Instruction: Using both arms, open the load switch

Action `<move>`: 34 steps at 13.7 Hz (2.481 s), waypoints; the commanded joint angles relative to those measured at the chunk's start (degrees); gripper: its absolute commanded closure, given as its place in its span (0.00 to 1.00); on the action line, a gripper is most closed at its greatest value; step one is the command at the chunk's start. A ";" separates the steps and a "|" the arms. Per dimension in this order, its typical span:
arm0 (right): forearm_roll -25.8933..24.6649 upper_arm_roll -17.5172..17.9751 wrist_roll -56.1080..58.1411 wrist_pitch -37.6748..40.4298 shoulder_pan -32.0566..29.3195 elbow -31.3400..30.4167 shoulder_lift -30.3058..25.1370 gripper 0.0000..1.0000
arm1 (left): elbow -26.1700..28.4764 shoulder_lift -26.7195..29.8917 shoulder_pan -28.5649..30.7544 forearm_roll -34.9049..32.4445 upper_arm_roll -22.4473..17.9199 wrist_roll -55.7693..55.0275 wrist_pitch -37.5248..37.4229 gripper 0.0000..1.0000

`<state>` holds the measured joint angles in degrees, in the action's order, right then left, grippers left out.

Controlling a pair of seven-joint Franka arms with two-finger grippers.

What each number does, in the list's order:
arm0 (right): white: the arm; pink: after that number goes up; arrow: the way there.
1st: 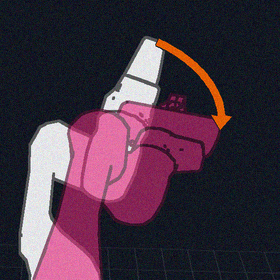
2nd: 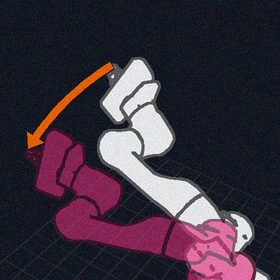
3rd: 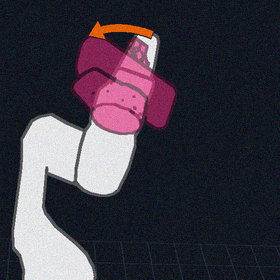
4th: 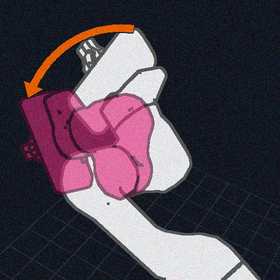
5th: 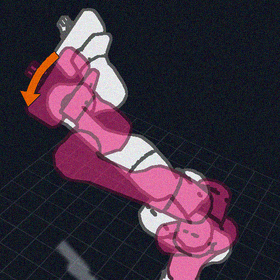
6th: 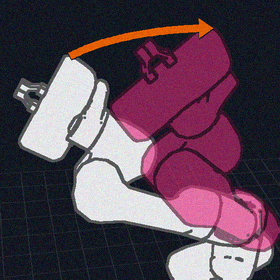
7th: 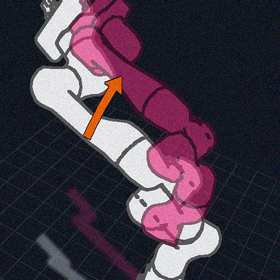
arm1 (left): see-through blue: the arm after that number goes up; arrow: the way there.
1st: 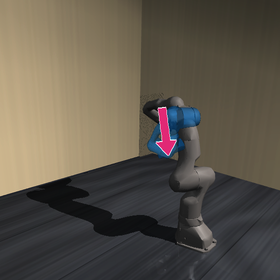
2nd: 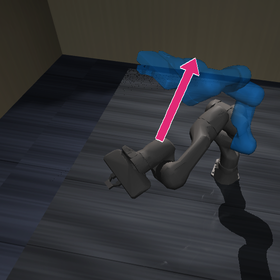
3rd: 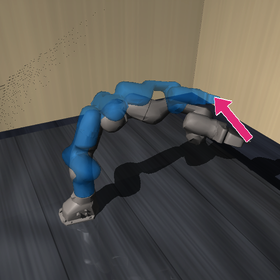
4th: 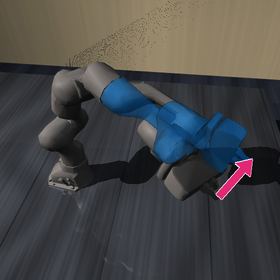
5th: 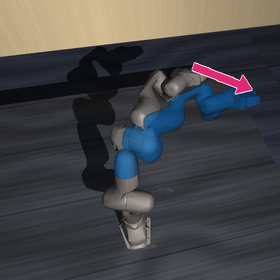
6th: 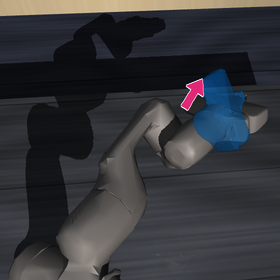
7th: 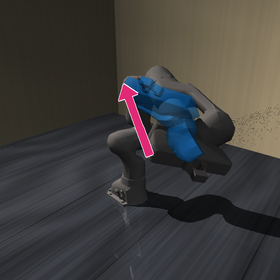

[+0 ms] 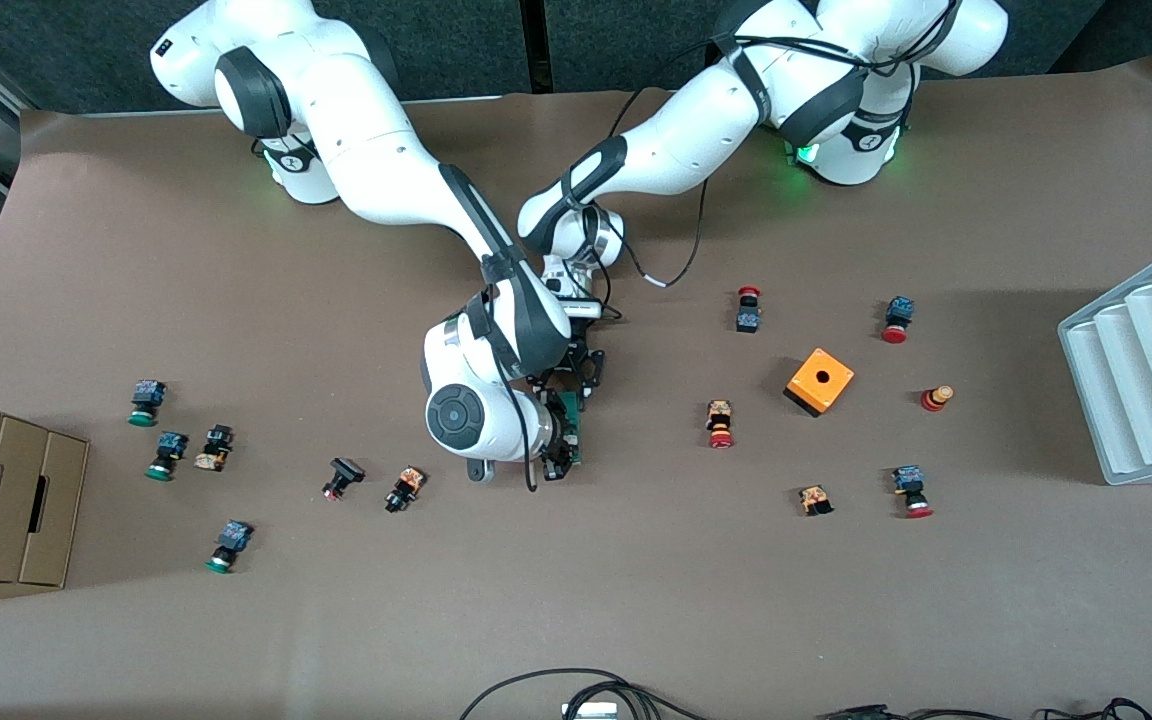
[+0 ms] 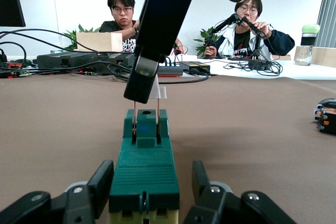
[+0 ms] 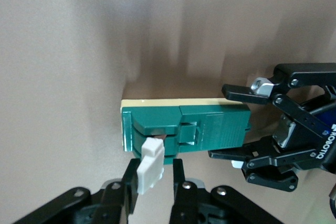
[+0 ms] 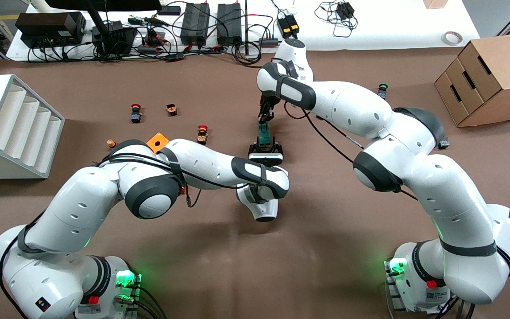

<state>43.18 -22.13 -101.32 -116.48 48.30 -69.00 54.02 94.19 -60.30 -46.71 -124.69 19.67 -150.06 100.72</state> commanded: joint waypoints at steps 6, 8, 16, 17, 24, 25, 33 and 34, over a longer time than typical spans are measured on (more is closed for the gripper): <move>-2.14 0.69 0.07 1.61 0.04 -2.54 -3.13 0.68 | -0.33 -1.14 -0.57 0.59 -0.33 -0.76 -0.96 0.32; -2.31 0.69 0.07 1.61 0.13 -3.07 -3.31 0.68 | -0.33 -1.14 -0.57 0.59 -0.33 -0.76 -0.96 0.32; -3.11 0.69 0.69 1.35 0.57 -6.15 -5.42 0.68 | -0.42 -1.14 -1.01 0.68 -0.33 -0.67 -0.96 0.31; -3.11 0.78 0.60 1.35 0.66 -6.23 -5.42 0.68 | -0.42 -1.14 -1.01 0.77 -0.33 -0.67 -0.96 0.31; -4.07 0.78 0.51 1.35 1.89 -7.20 -5.86 0.68 | -0.33 -1.23 -1.01 0.77 -0.33 -0.76 -0.96 0.31; -4.07 0.78 0.51 1.43 1.98 -7.29 -5.86 0.68 | -0.33 -1.23 -1.01 0.77 -0.33 -0.76 -0.96 0.31; -5.22 0.78 0.60 1.35 2.86 -9.31 -7.53 0.68 | -0.33 -1.40 -1.01 0.68 -0.33 -0.76 -0.96 0.31; -5.22 0.78 0.60 1.35 2.94 -9.31 -7.53 0.68 | -0.33 -1.40 -1.01 0.68 -0.33 -0.76 -0.96 0.31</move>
<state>39.39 -21.81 -100.84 -115.76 50.67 -75.40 48.90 94.19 -60.31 -46.78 -124.69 19.66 -150.06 100.68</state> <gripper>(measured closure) 0.678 0.308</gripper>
